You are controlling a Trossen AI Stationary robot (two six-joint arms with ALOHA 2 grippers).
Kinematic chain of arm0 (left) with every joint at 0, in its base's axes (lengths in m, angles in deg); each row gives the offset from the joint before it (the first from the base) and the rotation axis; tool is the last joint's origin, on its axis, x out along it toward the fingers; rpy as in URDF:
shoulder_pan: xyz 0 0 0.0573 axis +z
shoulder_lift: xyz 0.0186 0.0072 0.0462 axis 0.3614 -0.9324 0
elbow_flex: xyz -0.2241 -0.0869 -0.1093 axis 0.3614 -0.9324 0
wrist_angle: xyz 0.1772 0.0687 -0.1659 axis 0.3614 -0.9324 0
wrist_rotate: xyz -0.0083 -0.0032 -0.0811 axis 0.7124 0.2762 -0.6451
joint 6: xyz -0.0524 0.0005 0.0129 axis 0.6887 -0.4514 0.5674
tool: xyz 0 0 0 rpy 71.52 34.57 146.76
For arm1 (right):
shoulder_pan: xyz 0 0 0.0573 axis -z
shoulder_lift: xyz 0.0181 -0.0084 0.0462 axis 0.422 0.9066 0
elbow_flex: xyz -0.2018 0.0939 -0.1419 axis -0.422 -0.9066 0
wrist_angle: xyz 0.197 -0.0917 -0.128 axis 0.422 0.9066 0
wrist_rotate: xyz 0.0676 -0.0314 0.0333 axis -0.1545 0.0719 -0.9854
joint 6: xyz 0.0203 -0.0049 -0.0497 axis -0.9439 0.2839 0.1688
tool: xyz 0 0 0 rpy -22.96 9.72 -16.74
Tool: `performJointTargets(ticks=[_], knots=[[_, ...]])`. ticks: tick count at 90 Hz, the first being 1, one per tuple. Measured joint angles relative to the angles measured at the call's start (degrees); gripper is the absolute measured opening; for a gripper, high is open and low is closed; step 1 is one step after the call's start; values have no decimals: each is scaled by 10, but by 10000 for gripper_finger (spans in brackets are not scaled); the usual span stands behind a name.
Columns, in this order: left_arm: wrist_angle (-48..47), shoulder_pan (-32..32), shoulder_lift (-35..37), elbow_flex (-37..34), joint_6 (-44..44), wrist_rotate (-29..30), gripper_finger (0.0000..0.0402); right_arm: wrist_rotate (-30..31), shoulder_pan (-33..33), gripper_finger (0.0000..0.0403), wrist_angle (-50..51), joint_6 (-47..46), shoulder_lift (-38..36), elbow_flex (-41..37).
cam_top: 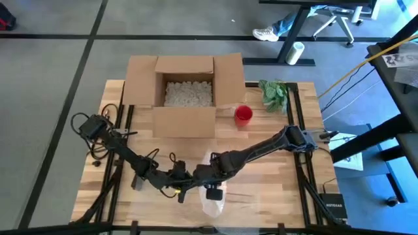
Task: Wrap mug
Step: Wrap the yellow mug with bubble wrap
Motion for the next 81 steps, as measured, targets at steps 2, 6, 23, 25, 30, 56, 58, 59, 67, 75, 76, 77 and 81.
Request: performJointTargets(ticks=[2,6,23,25,30,56,58,59,67,75,76,77,81], knots=[[0,-4,4,0,-3,0,0,-2,0,0,-4,0,0,0],[0,-10,11,0,-7,0,0,-6,0,0,-15,0,0,0],[-7,-40,22,0,6,0,0,-33,3,0,-64,21,22,-2],[-13,-44,22,0,12,0,0,-41,4,0,-71,23,26,-3],[-31,-54,22,0,26,0,0,-63,7,0,-79,24,33,-11],[-76,-42,22,-1,47,6,0,-96,15,0,-68,21,49,-8],[-76,-38,22,-1,43,6,0,-96,15,0,-62,21,49,-4],[-76,-36,22,-1,41,6,0,-96,16,0,-58,21,50,-1],[-95,-20,21,-1,43,4,0,-90,15,0,-41,21,50,10],[-105,-7,15,-1,51,4,0,-89,14,0,-17,16,47,23],[-104,-5,13,-1,51,4,0,-89,14,0,-14,13,47,25],[-103,-4,12,-1,51,4,0,-89,14,0,-10,12,47,28],[-101,1,9,-1,53,2,0,-89,15,0,6,11,47,40]])
